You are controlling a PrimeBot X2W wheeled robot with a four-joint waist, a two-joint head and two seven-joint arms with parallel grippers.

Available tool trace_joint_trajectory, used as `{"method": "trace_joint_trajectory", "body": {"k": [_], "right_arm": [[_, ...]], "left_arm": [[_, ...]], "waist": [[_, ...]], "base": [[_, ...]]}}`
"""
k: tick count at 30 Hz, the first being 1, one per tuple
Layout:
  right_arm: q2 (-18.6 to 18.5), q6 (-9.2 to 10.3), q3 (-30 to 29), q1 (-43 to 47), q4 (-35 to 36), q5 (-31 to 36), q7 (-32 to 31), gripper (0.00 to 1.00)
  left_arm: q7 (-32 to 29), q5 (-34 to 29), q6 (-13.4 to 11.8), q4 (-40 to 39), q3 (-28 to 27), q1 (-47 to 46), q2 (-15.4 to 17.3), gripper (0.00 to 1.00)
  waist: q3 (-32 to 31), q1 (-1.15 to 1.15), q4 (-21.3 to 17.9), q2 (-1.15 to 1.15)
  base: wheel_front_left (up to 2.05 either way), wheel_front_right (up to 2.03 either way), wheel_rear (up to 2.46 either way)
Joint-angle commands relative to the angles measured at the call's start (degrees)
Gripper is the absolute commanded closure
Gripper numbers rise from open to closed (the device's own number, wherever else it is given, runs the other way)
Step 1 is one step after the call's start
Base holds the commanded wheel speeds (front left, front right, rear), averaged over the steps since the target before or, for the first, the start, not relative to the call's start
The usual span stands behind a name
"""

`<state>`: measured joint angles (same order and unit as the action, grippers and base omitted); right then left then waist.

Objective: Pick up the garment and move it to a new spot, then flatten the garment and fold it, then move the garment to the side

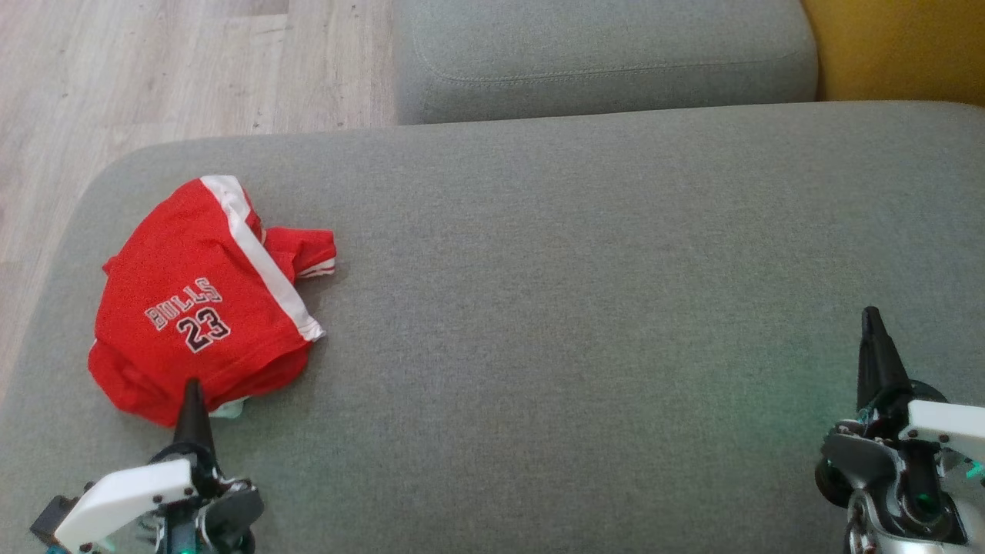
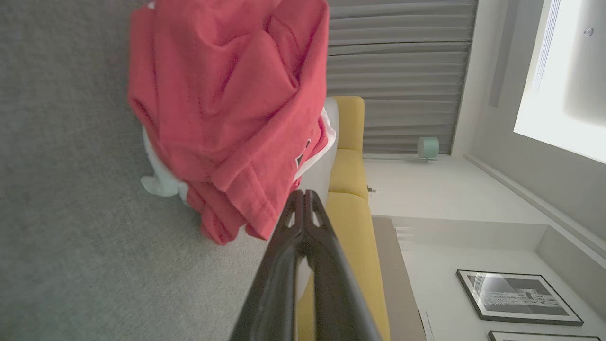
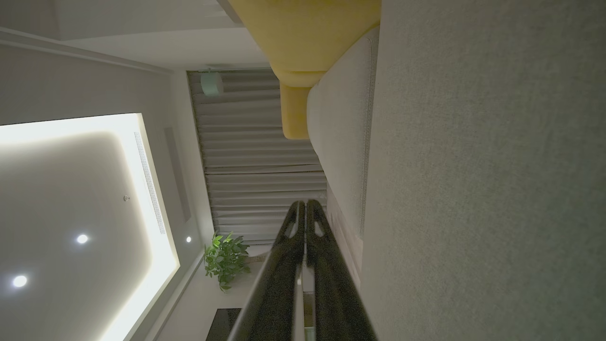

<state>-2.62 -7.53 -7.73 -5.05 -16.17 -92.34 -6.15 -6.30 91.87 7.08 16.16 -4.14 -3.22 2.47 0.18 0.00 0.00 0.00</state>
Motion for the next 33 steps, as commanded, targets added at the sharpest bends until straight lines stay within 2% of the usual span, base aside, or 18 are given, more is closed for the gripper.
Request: {"method": "trace_joint_trajectory", "body": {"k": [1, 12, 13, 14, 22, 33], "right_arm": [[-0.3, 0.04, 1.2, -1.1, 2.1, 0.1, -0.3, 1.0], [-0.3, 0.04, 1.2, -1.1, 2.1, 0.1, -0.3, 1.0], [0.0, 0.0, 0.0, 0.0, -0.2, 0.0, 0.0, 1.0], [0.0, 0.0, 0.1, 0.0, -1.0, 0.0, 0.0, 0.0], [0.0, 0.0, 0.9, 0.1, -0.6, 1.8, 1.4, 0.0], [0.0, 0.01, 1.3, 0.1, 1.2, 9.5, 3.2, 0.0]], "left_arm": [[-0.2, 0.3, 0.4, -2.1, -2.4, -3.0, 0.4, 1.0], [-0.2, 0.3, 0.4, -2.1, -2.4, -3.0, 0.4, 1.0], [0.0, 0.0, 0.0, 0.2, 0.1, 0.0, 0.0, 1.0], [0.0, 0.0, 0.0, 0.8, 0.3, 0.2, 0.0, 0.0], [1.4, -0.7, 0.0, 0.4, 0.5, 0.4, 0.0, 0.0], [3.2, -4.3, 0.0, -0.9, -0.6, 0.4, 0.0, 0.0]], "waist": [[0.0, 0.0, 0.0, 0.0], [0.0, 0.0, 0.0, 0.0], [0.0, 0.0, 0.0, 0.0], [0.0, 0.0, 0.0, 0.0], [0.1, 0.0, 0.0, 0.0], [0.2, 0.0, 0.2, 0.0]], "base": [[0.0, 0.0, 0.0], [0.0, 0.0, 0.0], [0.0, 0.0, 0.0], [0.0, 0.0, 0.0], [0.0, 0.0, 0.0], [0.0, 0.0, 0.0]]}}
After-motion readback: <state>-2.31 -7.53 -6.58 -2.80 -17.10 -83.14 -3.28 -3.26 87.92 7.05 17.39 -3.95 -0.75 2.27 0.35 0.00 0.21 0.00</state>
